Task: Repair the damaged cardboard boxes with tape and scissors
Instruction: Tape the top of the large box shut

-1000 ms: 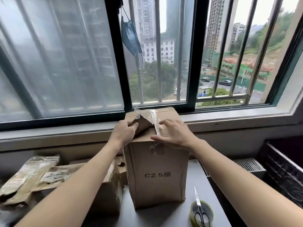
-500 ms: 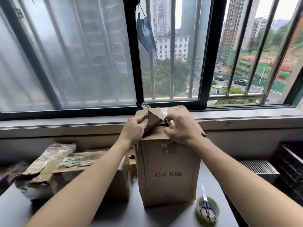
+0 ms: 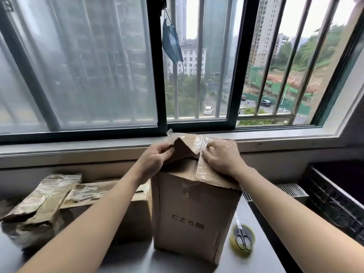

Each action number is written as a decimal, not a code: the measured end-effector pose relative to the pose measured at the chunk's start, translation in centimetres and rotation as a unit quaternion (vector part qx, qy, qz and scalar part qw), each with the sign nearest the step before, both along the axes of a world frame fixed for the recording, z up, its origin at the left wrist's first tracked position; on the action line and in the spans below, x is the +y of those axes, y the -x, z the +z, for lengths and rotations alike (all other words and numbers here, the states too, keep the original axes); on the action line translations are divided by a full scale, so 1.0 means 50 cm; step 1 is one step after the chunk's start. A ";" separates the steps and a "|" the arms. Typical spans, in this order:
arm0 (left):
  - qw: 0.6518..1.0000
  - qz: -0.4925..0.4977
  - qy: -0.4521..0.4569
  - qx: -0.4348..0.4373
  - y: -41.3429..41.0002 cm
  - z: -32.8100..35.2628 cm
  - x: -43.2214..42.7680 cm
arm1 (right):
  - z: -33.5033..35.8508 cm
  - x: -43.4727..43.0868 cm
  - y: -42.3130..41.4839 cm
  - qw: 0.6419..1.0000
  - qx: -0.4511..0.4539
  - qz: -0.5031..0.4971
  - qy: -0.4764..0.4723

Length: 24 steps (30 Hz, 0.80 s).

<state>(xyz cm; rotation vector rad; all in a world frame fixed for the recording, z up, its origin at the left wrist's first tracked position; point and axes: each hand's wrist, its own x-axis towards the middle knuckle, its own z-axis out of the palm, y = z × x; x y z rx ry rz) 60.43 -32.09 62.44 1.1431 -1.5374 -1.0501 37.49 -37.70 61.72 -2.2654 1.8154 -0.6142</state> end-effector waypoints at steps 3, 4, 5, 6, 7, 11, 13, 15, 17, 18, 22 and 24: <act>1.000 -0.016 0.002 0.015 -0.007 -0.011 0.007 | 0.013 0.026 -0.012 1.000 -0.003 0.024 -0.006; 1.000 -0.023 0.010 -0.003 -0.007 -0.015 0.009 | 0.016 0.033 -0.015 0.999 0.000 0.040 -0.013; 0.999 -0.032 0.022 -0.027 -0.006 -0.018 0.012 | 0.016 0.040 -0.019 0.998 0.001 0.061 -0.019; 0.997 -0.039 0.036 -0.048 -0.004 -0.021 0.015 | 0.016 0.047 -0.022 0.997 0.004 0.078 -0.025; 0.996 -0.040 0.050 -0.061 -0.002 -0.023 0.016 | 0.014 0.052 -0.025 0.996 0.005 0.089 -0.028; 0.991 -0.009 0.084 -0.104 -0.003 -0.028 0.021 | 0.014 0.056 -0.036 0.995 0.001 0.093 -0.031; 0.979 0.006 0.104 -0.177 0.000 -0.030 0.024 | 0.019 0.056 -0.036 0.994 0.002 0.104 -0.043; 0.964 -0.006 0.119 -0.236 0.012 -0.026 0.033 | 0.020 0.050 -0.027 0.991 0.007 0.122 -0.059; 0.951 -0.025 0.122 -0.283 0.026 -0.021 0.042 | 0.019 0.044 -0.012 0.989 0.016 0.133 -0.068; 0.947 -0.030 0.124 -0.297 0.031 -0.020 0.042 | 0.019 0.040 -0.004 0.987 0.010 0.141 -0.075; 0.936 -0.040 0.119 -0.329 0.045 -0.009 0.045 | 0.020 0.024 0.020 0.972 -0.028 0.200 -0.121; 0.931 -0.050 0.108 -0.344 0.052 -0.005 0.046 | 0.018 0.016 0.027 0.969 -0.035 0.217 -0.115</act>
